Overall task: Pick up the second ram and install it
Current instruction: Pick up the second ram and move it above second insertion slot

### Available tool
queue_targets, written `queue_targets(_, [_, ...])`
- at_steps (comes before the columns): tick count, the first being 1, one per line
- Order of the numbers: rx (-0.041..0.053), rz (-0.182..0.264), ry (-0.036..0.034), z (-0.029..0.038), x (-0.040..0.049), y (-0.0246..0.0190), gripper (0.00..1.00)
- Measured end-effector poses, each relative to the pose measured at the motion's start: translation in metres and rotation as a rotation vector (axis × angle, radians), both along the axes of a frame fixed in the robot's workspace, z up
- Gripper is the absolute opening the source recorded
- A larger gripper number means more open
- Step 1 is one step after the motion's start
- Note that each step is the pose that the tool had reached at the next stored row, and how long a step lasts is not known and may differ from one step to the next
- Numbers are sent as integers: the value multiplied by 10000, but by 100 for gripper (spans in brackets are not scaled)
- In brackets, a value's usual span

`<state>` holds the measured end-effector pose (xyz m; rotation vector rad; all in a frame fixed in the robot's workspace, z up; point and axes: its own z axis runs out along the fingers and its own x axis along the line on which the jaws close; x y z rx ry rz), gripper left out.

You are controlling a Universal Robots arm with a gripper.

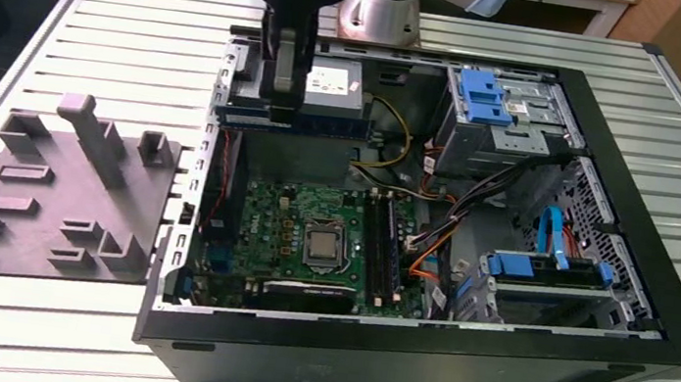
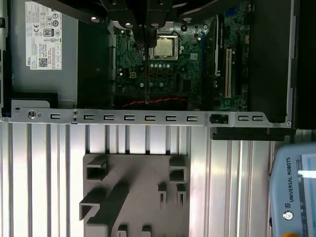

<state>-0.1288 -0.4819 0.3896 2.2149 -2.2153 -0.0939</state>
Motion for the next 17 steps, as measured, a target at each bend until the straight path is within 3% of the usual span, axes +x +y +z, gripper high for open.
queue_targets(11, [0,0,-1,-13,135,0,12])
queue_targets(17, [0,0,-1,-15,145,2,12])
